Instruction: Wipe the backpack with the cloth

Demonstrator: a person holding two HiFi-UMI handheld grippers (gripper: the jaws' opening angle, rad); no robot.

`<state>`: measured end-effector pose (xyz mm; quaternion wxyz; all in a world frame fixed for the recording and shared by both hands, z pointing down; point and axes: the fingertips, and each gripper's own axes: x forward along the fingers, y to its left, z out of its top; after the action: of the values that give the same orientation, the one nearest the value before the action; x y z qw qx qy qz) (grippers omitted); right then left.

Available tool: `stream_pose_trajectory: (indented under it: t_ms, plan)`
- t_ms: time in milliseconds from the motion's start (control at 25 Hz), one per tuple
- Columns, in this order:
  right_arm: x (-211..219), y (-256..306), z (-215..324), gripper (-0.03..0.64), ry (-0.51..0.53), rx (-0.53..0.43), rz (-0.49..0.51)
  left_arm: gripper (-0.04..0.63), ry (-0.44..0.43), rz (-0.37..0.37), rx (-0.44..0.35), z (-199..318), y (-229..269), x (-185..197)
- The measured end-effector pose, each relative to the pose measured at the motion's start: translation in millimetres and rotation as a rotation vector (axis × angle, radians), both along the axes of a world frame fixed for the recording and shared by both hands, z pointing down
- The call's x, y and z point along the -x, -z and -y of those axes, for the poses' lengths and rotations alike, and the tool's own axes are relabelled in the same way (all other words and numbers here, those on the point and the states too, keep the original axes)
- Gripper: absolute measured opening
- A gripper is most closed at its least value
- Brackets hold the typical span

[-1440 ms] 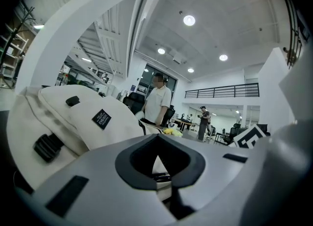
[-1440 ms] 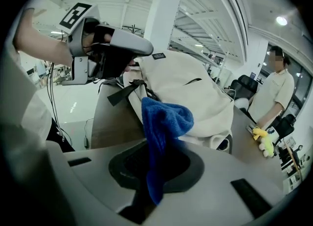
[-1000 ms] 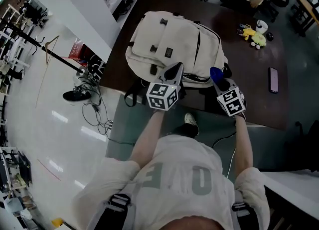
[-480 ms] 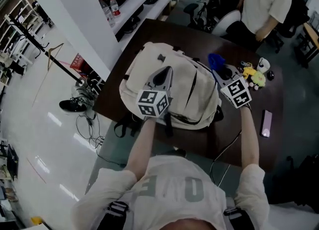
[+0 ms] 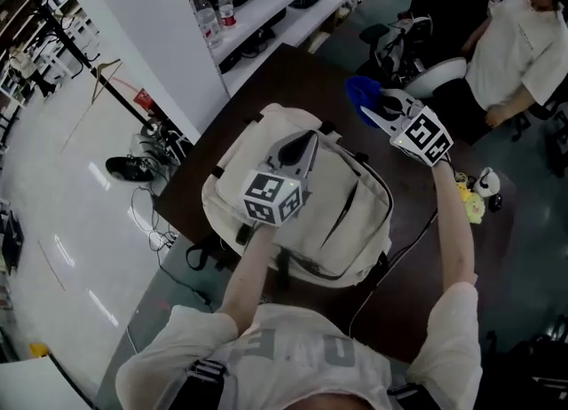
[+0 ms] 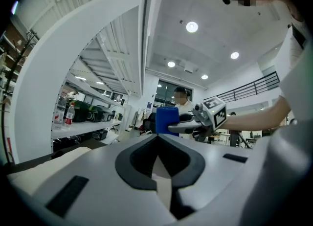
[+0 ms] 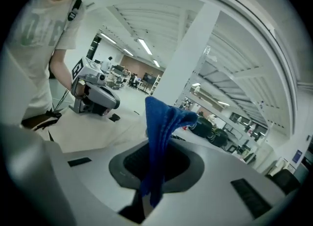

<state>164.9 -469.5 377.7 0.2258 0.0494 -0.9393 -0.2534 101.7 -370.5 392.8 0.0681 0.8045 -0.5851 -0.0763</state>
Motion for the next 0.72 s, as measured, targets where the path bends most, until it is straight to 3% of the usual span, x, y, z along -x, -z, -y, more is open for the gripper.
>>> stream_pose_trajectory:
  t_ms: [200,360,480,720]
  plan:
    - [53.0,-49.6,29.7,0.038,0.147,0.036,-0.114,0.003,-0.011,0.026,0.101,30.1,-17.0,1.0]
    - [97.4,-98.5,39.3,0.038,0.291,0.057,-0.207,0.003,-0.059,-0.072,0.177,43.2,-24.3,8.6]
    - [126.0,-140.7,31.2,0.038,0.432,0.050,-0.300,0.003,-0.050,-0.104,0.226,44.8,-29.0,10.2]
    - [149.7,-182.1,2.9,0.037,0.613,0.035,-0.347,0.003,-0.054,-0.075,0.244,47.3,-40.9,9.8]
